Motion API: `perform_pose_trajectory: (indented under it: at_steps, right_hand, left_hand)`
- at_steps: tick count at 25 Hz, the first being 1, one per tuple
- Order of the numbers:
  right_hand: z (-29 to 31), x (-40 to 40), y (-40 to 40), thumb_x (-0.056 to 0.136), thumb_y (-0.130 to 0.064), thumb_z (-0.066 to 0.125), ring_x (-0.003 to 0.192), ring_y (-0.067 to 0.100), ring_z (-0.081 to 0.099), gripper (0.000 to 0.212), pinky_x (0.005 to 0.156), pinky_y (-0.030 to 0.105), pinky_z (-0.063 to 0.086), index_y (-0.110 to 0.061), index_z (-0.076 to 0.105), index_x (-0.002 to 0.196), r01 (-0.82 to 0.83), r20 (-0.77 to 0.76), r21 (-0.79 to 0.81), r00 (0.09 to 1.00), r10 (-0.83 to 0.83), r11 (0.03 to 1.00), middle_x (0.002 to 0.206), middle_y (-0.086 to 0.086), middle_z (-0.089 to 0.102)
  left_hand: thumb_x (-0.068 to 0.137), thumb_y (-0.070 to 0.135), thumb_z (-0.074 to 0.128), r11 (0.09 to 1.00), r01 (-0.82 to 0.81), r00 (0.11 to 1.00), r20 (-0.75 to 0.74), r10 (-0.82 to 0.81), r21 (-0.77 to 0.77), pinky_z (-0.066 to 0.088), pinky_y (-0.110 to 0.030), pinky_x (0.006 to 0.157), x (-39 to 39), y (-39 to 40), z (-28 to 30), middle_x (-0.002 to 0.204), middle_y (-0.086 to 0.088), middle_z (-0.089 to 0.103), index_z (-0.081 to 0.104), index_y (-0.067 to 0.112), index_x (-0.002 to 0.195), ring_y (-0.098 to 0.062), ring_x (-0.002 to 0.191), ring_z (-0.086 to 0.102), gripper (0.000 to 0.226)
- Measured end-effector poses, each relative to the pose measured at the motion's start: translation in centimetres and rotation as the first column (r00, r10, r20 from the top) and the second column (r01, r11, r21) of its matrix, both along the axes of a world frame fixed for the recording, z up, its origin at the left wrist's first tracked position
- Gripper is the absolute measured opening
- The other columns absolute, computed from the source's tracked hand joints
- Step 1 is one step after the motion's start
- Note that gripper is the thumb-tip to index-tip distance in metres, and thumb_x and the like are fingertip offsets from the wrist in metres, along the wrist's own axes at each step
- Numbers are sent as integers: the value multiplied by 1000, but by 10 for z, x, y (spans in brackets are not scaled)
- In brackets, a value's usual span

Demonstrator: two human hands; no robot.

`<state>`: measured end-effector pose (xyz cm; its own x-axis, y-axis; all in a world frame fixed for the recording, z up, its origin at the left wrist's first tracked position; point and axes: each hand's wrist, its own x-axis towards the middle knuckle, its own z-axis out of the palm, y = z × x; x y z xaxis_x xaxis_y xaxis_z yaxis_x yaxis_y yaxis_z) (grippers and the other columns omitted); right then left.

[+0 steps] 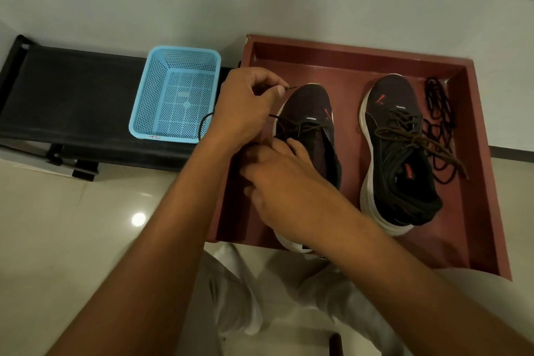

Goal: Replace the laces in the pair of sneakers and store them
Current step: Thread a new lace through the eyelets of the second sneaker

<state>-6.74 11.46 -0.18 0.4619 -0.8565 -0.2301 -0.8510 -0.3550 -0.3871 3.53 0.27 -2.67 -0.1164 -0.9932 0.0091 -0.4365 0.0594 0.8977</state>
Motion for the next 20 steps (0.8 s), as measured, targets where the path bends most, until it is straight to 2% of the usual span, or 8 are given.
perform_pose_trajectory:
  at_steps: [2, 4, 6, 8, 10, 12, 18, 20]
  right_hand:
    - [12, -14, -6, 99, -28, 60, 118, 21, 47, 20, 110, 45, 37, -21, 72, 113, 14, 136, -46, 991, -8, 999, 116, -1, 59]
    - [22, -42, -17, 96, -25, 65, 105, 14, 55, 13, 96, 37, 46, -22, 74, 104, 210, 246, -18, 949, -199, 978, 106, -6, 64]
    - [24, -71, -24, 91, -28, 73, 86, 5, 62, 7, 83, 32, 54, -27, 72, 98, 501, 310, 11, 821, -479, 865, 93, -11, 67]
    - [14, -89, -27, 86, -39, 80, 76, 7, 64, 18, 76, 33, 57, -28, 65, 91, 657, 248, 73, 717, -652, 750, 85, -8, 66]
    - [0, -92, -28, 83, -42, 83, 73, 15, 67, 27, 73, 38, 59, -23, 62, 82, 696, 154, 160, 682, -714, 700, 80, 0, 68]
    - [-11, -93, -30, 82, -37, 83, 71, 18, 70, 26, 71, 39, 61, -16, 69, 84, 719, 160, 183, 651, -742, 670, 77, 3, 71]
    - [-23, -96, -32, 90, -24, 74, 63, 2, 67, 9, 55, 10, 51, -17, 78, 93, 713, 254, 199, 625, -738, 672, 75, -6, 72]
    - [-28, -97, -33, 93, -22, 72, 66, 0, 68, 9, 62, 12, 55, -18, 80, 95, 710, 301, 228, 599, -742, 666, 76, -7, 73]
  left_hand:
    - [91, 12, 70, 1000, 8, 1000, -8, -8, -5, 51, -15, 80, -3, 0, -2, 86, 9, 75, 79, 18, 94, 4, 81, 66, 11]
    - [91, 11, 69, 1000, 12, 1000, 5, -12, -9, 53, -18, 81, -6, 0, -4, 87, 8, 76, 80, 19, 94, 1, 84, 69, 13]
    - [93, 13, 67, 1000, 15, 999, 45, -15, -5, 53, -16, 80, -10, 1, -5, 89, 9, 75, 79, 21, 94, -2, 87, 69, 15]
    - [94, 14, 65, 1000, 17, 996, 85, -16, -5, 50, -12, 74, -16, 3, -5, 88, 10, 72, 77, 21, 92, -2, 84, 67, 14]
    - [94, 16, 64, 999, 42, 990, 138, -40, -13, 47, -11, 69, -25, 8, -6, 84, 14, 69, 75, 20, 91, 0, 79, 65, 12]
    - [93, 18, 68, 996, 85, 979, 189, -81, -10, 45, -8, 68, -33, 15, -5, 83, 15, 68, 75, 20, 90, 2, 77, 64, 8]
    - [92, 20, 73, 991, 129, 938, 329, -108, -45, 38, -6, 70, -38, 32, -12, 96, 8, 64, 76, 20, 90, -4, 84, 60, 3]
    - [91, 21, 75, 992, 121, 930, 356, -96, -48, 37, -4, 68, -37, 34, -14, 100, 7, 63, 77, 20, 91, -3, 85, 58, 3]
